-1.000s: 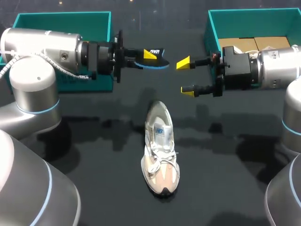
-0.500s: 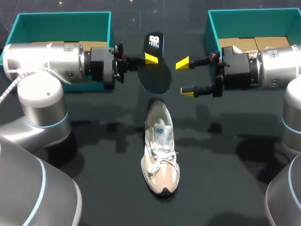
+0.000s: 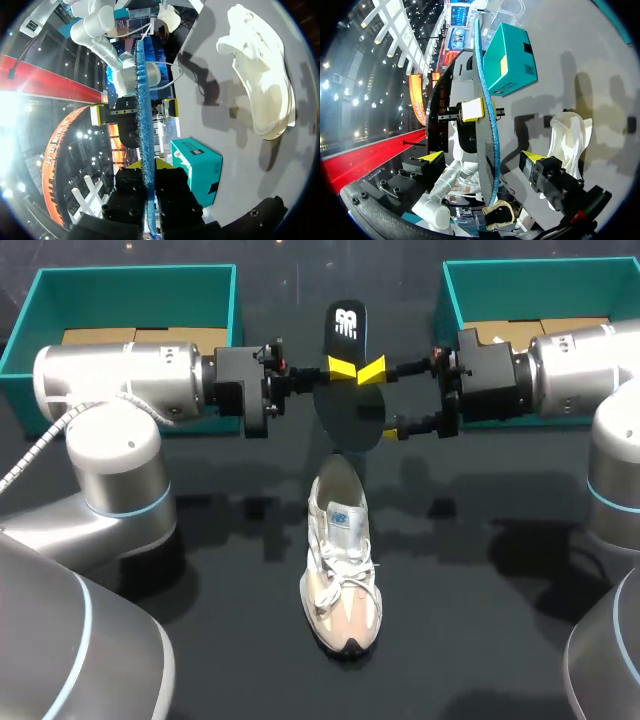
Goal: Take the shoe out of the shoebox, open the shoe tongue, remove and reinsert the insole, then place the shoe into the shoebox
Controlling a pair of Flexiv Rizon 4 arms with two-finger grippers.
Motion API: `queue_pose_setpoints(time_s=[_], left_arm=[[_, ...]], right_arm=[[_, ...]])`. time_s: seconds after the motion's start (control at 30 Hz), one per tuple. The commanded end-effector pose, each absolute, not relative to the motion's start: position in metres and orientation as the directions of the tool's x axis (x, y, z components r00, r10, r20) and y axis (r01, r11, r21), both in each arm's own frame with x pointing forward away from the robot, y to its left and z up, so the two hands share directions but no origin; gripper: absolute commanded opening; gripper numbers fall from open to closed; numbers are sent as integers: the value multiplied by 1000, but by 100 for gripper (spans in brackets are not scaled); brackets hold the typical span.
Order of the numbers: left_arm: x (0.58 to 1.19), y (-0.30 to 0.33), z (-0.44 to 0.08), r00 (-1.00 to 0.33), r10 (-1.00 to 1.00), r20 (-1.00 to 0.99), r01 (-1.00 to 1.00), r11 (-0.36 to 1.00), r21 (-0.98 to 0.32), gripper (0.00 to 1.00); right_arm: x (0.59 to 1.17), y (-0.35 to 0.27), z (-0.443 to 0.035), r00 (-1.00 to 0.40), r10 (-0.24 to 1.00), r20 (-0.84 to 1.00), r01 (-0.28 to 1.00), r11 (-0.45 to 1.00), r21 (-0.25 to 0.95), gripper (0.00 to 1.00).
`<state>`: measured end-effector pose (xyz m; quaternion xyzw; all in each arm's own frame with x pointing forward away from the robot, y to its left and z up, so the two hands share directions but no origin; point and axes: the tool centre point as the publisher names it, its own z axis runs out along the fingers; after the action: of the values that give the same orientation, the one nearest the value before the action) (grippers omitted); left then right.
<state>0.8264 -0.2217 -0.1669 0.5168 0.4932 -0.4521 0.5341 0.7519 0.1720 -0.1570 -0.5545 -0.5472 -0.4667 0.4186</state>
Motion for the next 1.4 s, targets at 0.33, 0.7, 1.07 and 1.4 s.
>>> queue_pose_setpoints(time_s=[0.33,0.7,1.07,1.4], left_arm=[[827,-227,-170,82,-10,-997,996,35,82,0],[825,-229,-169,85,-22,-996,996,29,84,0],[824,-230,-168,91,-25,-996,996,26,90,0],[823,-230,-169,96,-25,-995,995,22,95,0]], right_arm=[[765,192,-164,-73,185,980,997,-22,78,61],[772,193,-170,-69,165,984,997,-21,73,42],[771,192,-171,-60,168,984,998,-24,65,29],[773,189,-172,-53,169,984,998,-36,60,0]])
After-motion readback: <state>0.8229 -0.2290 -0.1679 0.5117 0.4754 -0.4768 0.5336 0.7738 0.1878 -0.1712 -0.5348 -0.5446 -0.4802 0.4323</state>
